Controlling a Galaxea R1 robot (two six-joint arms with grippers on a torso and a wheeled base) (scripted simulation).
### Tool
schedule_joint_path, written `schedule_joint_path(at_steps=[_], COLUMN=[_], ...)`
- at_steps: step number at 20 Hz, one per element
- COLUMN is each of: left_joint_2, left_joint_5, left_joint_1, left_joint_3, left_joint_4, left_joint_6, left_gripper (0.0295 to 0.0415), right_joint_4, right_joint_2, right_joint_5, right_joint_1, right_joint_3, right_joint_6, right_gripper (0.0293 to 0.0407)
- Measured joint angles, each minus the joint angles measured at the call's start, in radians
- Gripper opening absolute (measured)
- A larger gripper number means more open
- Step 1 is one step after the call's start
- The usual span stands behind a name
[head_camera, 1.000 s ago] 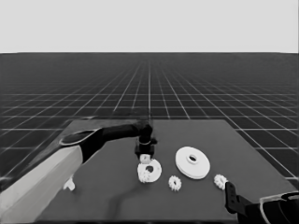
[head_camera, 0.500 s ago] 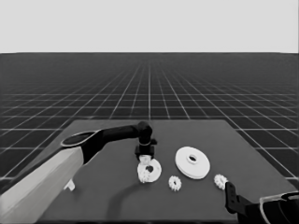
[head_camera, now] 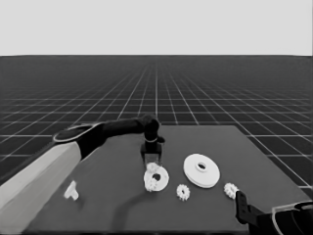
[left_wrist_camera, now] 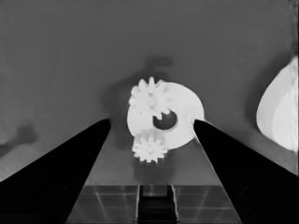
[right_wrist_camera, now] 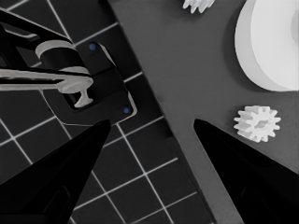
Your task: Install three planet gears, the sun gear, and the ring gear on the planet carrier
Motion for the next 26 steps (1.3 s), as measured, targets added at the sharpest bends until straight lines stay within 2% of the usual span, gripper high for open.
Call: schedule_joint_path(at_steps=[6,7,8,9,11,16,17,18,19,21,26], left_joint_2=[-0.001,-0.266,-0.653,-0.938,-1.190,-1.306,-1.310,-1.312,-1.313,-1.314,-1.314], left_joint_5=[0.006,-0.330,-0.535,-0.655,-0.768,-0.823,-0.825,-0.826,-0.827,-0.827,-0.827], left_joint_1=[-0.016,-0.094,-0.194,-0.255,-0.308,-0.334,-0.335,-0.336,-0.336,-0.337,-0.337], left_joint_3=[0.004,0.466,0.878,1.118,1.348,1.461,1.464,1.466,1.467,1.468,1.469], left_joint_4=[-0.017,0.051,0.092,0.117,0.139,0.150,0.150,0.151,0.151,0.151,0.151], left_joint_6=[-0.002,0.479,0.907,1.165,1.406,1.524,1.528,1.530,1.531,1.532,1.533], left_gripper=[0.0385,0.0408,0.0414,0.0400,0.0388,0.0385,0.0385,0.0385,0.0385,0.0385,0.0385], right_joint_4=[0.000,0.000,0.000,0.000,0.000,0.000,0.112,0.282,0.369,0.439,0.473], right_joint_2=[0.000,0.000,0.000,0.000,0.000,0.000,0.317,0.615,0.735,0.823,0.864], right_joint_5=[0.000,0.000,0.000,0.000,0.000,0.000,-0.396,-0.478,-0.451,-0.408,-0.386], right_joint_1=[0.000,0.000,0.000,0.000,0.000,0.000,0.211,0.294,0.317,0.326,0.328], right_joint_3=[0.000,0.000,0.000,0.000,0.000,0.000,-0.075,-0.253,-0.414,-0.591,-0.690], right_joint_6=[0.000,0.000,0.000,0.000,0.000,0.000,0.484,0.909,1.075,1.185,1.225], right_gripper=[0.0385,0.0385,0.0385,0.0385,0.0385,0.0385,0.0392,0.0393,0.0390,0.0386,0.0385])
